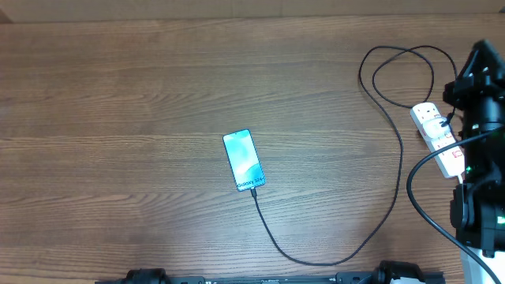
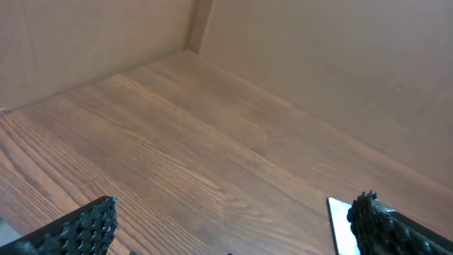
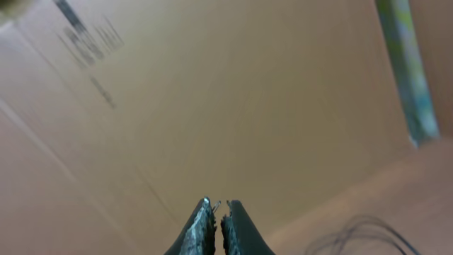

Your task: Plug charger to phone and switch on socket

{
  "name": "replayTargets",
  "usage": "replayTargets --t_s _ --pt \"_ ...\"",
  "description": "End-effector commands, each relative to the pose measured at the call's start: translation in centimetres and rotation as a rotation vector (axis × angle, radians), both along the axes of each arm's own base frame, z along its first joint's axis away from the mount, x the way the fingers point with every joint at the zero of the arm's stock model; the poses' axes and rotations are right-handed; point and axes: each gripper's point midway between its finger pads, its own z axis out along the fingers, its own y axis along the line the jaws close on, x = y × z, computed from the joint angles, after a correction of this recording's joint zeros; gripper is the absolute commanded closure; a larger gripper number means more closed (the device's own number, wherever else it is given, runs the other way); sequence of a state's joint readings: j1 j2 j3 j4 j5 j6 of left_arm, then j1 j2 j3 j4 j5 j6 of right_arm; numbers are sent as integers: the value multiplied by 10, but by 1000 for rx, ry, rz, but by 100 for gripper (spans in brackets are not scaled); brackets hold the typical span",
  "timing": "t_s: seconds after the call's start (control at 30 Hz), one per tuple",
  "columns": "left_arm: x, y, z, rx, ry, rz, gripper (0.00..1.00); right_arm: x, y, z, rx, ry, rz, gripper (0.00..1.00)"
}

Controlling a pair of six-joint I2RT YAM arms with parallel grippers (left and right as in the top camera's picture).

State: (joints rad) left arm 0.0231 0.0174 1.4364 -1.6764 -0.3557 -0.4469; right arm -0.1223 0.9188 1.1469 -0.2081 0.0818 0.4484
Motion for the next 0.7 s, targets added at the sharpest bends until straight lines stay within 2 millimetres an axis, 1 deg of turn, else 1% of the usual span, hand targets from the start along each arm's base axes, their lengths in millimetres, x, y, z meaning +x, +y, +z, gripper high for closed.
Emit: replayTargets --t_s 0.0,0.03,0.1,0.23,0.4,0.5,0.67 --pt "-5 0 1 -10 -24 28 0 -6 4 21 -77 -72 4 92" --pt "-5 0 1 -10 -24 27 0 -7 4 27 -108 -90 2 92" --pt "-4 1 1 -10 -24 21 0 -8 5 32 -165 -97 -5 92" --pt "-4 1 1 -11 -24 7 0 -10 4 18 -260 -20 -15 92" --pt "-3 1 1 -11 -24 5 0 -18 7 23 -279 -35 -11 92" --pt "-3 2 1 -11 -24 -2 0 -27 8 29 -280 -56 -14 92" --pt "-2 2 0 -11 -23 -21 0 -51 11 44 -279 -110 -21 91"
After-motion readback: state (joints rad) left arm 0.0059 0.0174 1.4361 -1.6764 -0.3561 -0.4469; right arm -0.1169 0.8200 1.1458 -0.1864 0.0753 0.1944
